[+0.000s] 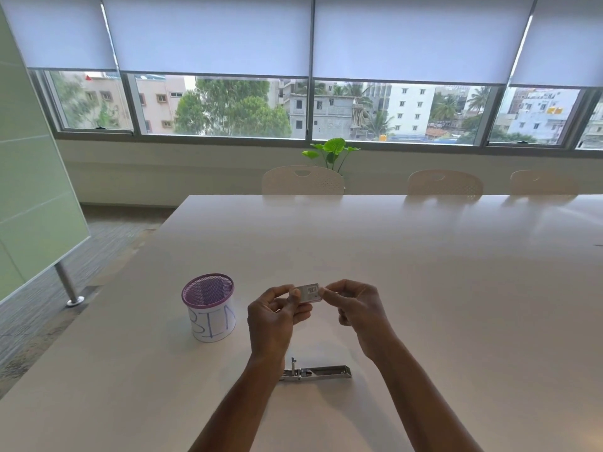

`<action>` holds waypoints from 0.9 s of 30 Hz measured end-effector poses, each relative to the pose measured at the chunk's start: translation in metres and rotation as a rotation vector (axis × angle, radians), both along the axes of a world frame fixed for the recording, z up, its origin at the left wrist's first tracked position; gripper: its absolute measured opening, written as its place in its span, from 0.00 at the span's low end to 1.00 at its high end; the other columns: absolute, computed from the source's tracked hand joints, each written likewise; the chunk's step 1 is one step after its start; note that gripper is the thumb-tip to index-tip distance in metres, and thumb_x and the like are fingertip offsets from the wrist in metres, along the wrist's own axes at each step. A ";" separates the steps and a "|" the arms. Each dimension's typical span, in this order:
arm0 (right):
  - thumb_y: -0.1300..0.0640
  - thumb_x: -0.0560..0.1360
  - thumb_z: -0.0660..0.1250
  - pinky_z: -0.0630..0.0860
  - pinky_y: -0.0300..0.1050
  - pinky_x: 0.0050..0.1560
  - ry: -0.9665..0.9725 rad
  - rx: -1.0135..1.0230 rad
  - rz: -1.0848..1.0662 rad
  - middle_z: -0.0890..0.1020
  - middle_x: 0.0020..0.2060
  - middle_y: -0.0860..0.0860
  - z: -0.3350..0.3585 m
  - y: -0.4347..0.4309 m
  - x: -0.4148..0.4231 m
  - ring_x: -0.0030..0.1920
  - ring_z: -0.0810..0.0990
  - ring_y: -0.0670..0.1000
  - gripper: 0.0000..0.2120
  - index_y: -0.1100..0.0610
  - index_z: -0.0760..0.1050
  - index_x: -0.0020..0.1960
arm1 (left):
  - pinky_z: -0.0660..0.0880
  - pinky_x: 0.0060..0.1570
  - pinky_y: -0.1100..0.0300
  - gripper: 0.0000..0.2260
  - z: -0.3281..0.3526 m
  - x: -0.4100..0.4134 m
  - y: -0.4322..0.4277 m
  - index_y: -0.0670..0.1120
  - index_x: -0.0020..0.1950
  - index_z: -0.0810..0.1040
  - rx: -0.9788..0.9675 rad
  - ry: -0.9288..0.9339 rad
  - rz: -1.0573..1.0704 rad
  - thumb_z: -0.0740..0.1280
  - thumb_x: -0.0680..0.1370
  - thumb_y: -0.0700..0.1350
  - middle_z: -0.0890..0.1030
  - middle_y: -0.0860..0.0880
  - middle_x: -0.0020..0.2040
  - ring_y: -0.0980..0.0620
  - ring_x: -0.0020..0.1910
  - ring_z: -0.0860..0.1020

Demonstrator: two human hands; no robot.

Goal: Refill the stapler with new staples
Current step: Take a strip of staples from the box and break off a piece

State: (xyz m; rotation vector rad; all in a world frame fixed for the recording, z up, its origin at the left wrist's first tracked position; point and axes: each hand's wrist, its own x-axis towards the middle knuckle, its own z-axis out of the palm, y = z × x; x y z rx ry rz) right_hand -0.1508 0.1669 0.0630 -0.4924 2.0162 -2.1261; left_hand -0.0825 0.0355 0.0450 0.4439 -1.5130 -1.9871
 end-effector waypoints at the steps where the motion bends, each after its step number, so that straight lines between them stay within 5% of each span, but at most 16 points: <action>1: 0.59 0.71 0.75 0.63 0.36 0.26 0.090 0.050 -0.024 0.71 0.23 0.46 0.000 -0.001 0.000 0.24 0.64 0.44 0.06 0.63 0.84 0.40 | 0.82 0.33 0.62 0.10 -0.001 0.000 0.000 0.40 0.56 0.80 -0.030 -0.007 0.022 0.71 0.76 0.39 0.86 0.41 0.41 0.49 0.36 0.86; 5: 0.58 0.71 0.76 0.60 0.32 0.28 0.363 0.262 -0.063 0.67 0.19 0.43 0.002 0.000 -0.001 0.23 0.62 0.42 0.03 0.57 0.85 0.44 | 0.83 0.35 0.60 0.12 -0.004 -0.001 -0.003 0.40 0.58 0.80 -0.139 -0.048 0.079 0.71 0.75 0.41 0.86 0.41 0.45 0.51 0.36 0.86; 9: 0.52 0.68 0.77 0.61 0.36 0.30 0.603 0.581 -0.001 0.63 0.26 0.45 0.007 0.009 -0.007 0.26 0.62 0.45 0.18 0.46 0.79 0.56 | 0.82 0.32 0.63 0.14 -0.004 -0.001 0.000 0.40 0.60 0.80 -0.236 -0.057 0.088 0.71 0.75 0.41 0.86 0.43 0.45 0.53 0.35 0.86; 12: 0.50 0.68 0.76 0.63 0.39 0.30 0.703 0.696 -0.020 0.64 0.25 0.45 0.006 0.011 -0.009 0.26 0.64 0.44 0.17 0.47 0.80 0.57 | 0.81 0.31 0.63 0.14 -0.004 -0.002 0.003 0.38 0.60 0.80 -0.263 -0.056 0.081 0.72 0.75 0.40 0.85 0.45 0.42 0.53 0.33 0.86; 20: 0.53 0.67 0.77 0.64 0.42 0.31 0.647 0.697 -0.100 0.71 0.22 0.41 0.007 0.043 -0.039 0.26 0.69 0.42 0.12 0.48 0.82 0.50 | 0.82 0.32 0.60 0.23 0.007 0.005 -0.010 0.46 0.69 0.71 -0.360 -0.132 -0.005 0.70 0.76 0.49 0.85 0.44 0.44 0.54 0.33 0.86; 27: 0.58 0.66 0.77 0.65 0.41 0.32 0.484 0.867 -0.101 0.69 0.22 0.44 -0.032 0.081 -0.075 0.26 0.68 0.39 0.13 0.52 0.84 0.50 | 0.82 0.40 0.52 0.05 -0.008 0.040 -0.052 0.44 0.52 0.80 -0.660 -0.256 0.093 0.69 0.76 0.39 0.85 0.48 0.35 0.53 0.33 0.84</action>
